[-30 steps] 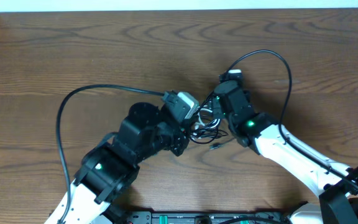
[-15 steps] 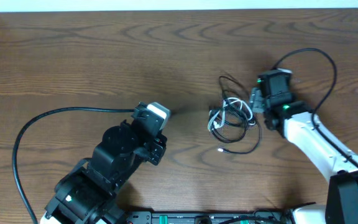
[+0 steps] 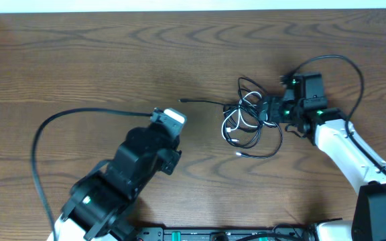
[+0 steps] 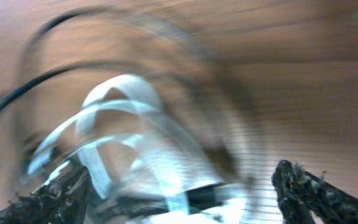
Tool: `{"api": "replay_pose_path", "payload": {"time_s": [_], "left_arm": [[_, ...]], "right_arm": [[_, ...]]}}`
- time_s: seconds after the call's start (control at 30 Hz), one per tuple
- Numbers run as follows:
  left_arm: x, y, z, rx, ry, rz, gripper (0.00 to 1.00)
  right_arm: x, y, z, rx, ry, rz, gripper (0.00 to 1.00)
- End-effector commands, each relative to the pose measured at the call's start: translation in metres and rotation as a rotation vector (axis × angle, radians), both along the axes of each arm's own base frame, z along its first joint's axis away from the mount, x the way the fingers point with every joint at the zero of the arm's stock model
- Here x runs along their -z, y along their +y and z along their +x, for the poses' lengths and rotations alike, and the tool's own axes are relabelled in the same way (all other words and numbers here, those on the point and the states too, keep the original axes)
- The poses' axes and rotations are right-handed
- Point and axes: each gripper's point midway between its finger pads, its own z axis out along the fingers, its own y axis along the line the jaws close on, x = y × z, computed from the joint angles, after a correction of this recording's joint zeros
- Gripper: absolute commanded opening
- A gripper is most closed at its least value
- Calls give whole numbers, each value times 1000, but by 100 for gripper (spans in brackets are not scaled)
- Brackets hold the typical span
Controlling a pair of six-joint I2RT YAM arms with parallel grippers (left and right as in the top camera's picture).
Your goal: Untangle cables
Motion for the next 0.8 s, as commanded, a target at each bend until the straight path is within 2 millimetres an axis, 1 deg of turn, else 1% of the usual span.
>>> {"api": "replay_pose_path", "payload": {"time_s": [0.0, 0.07, 0.13, 0.23, 0.27, 0.33, 0.37, 0.47, 0.6, 0.7, 0.77], "left_arm": [[14, -2, 7, -8, 43, 53, 28], [26, -6, 11, -7, 80, 81, 27], [34, -11, 12, 9, 111, 88, 27], [42, -20, 10, 47, 153, 77, 27], [43, -23, 10, 55, 158, 72, 27], [43, -23, 10, 55, 157, 71, 27], [42, -23, 11, 55, 153, 68, 26], [40, -23, 10, 55, 145, 62, 26], [36, -23, 9, 56, 134, 53, 26], [34, -24, 8, 65, 133, 42, 26], [33, -27, 5, 84, 139, 26, 26]], "right_arm": [[-7, 48, -22, -331, -46, 75, 95], [-4, 52, -27, -399, -64, 28, 95], [1, 48, -28, -398, -55, -14, 94], [6, 42, -31, -380, -30, -51, 85], [7, 42, -32, -381, -26, -51, 76], [7, 42, -33, -381, -18, -51, 68], [7, 42, -33, -378, -16, -48, 60], [7, 45, -34, -354, -3, -31, 50], [6, 55, -36, -377, -13, -27, 47], [5, 67, -37, -401, -31, -28, 42], [5, 73, -36, -388, -37, -37, 37]]}}
